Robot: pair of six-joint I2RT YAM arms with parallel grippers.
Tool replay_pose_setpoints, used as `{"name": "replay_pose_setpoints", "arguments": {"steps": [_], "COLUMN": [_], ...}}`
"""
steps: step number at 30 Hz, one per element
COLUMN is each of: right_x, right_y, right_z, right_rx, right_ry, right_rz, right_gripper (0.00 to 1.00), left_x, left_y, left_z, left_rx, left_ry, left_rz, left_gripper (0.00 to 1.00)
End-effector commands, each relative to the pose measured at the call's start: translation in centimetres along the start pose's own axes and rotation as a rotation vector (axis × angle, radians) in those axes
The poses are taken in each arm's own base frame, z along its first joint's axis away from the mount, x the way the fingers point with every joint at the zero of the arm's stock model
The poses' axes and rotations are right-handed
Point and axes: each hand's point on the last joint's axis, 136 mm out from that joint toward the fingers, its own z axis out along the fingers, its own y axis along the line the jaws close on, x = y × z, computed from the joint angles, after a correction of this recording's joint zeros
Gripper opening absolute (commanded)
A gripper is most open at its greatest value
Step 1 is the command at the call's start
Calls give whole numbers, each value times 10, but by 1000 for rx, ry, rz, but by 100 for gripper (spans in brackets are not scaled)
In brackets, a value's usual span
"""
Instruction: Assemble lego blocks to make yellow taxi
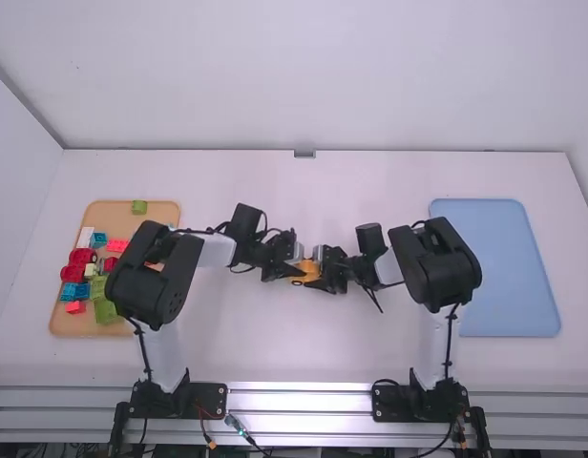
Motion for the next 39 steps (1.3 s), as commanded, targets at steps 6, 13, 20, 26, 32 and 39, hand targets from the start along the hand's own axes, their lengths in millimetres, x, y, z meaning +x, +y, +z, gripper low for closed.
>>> {"name": "replay_pose_setpoints", "arguments": {"steps": [6, 13, 20, 26, 32, 39], "right_x": [8, 8, 6, 6, 6, 7], "right_y": [1, 1, -3, -3, -2, -4], "right_z": [2, 2, 2, 2, 2, 1], "right_rx": [-1, 0, 3, 6, 3, 10], "right_ry": [16, 16, 14, 17, 17, 17], "right_rz": [15, 16, 30, 32, 35, 46], "right_gripper": [47, 49, 49, 50, 53, 53], "left_x": [71, 75, 72, 69, 64, 53], "left_y": [-8, -21, -23, -19, -18, -9], "left_z": [1, 8, 17, 16, 18, 19], "left_rx": [-38, 5, 3, -5, -4, -14], "left_ry": [287, 345, 376, 348, 321, 281], "left_rz": [-102, -56, -11, -11, -2, 19], "left_gripper": [8, 1, 2, 4, 19, 20]}}
